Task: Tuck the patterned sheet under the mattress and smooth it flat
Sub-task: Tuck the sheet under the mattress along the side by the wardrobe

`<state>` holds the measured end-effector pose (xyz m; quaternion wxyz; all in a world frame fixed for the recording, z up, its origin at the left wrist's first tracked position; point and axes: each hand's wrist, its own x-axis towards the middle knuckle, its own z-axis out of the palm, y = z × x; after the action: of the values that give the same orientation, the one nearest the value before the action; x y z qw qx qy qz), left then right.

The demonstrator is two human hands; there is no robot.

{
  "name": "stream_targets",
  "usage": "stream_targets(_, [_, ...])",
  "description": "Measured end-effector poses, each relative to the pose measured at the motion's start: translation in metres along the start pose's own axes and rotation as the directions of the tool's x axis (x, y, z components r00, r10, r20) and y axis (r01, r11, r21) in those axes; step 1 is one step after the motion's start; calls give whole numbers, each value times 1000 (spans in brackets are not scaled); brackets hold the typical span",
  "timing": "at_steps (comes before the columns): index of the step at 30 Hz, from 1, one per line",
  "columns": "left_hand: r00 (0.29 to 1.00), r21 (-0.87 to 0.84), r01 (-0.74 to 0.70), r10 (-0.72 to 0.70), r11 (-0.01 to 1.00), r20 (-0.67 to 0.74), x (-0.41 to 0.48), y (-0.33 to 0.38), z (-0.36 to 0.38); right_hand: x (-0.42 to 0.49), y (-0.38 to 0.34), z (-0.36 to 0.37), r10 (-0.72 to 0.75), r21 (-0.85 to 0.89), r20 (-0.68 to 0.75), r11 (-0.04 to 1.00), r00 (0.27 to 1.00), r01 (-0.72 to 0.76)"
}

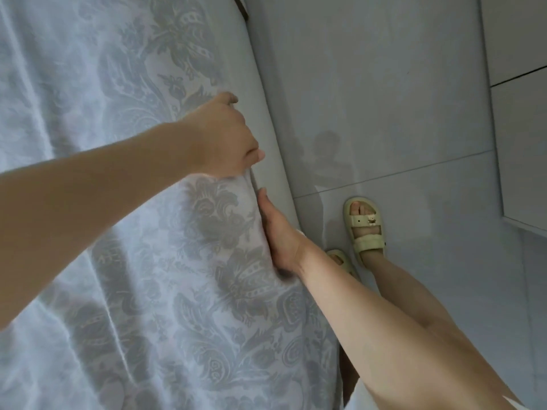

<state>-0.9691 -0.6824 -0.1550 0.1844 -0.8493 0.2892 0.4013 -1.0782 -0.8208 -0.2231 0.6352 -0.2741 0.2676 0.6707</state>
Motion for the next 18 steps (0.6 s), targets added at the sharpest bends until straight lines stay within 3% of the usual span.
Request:
stream_targets(3, [976, -132, -95, 67, 987, -205, -3, 15, 13, -20, 17, -17, 47, 100, -30, 994, 998, -43])
stream_targets(5, [962, -137, -143, 105, 980, -251, -9, 32, 16, -42, 36, -35, 39, 171, -100, 985, 994, -21])
stream_targets(10, [987, 23, -148, 149, 989, -62, -10, 50, 18, -44, 71, -37, 38, 125, -71, 992, 997, -29])
stream_targets(13, [991, 92, -106, 97, 990, 97, 3, 59, 11, -22, 73, -30, 59, 58, -107, 997, 993, -53])
stream_targets(16, [969, 199, -92, 41, 976, 245, 14, 68, 4, -26, 72, -41, 140, 109, -114, 986, 984, -128])
stream_targets(18, [953, 222, -67, -4, 973, 303, 19, 68, 4, -39, 76, -47, 97, 106, -255, 992, 962, -72])
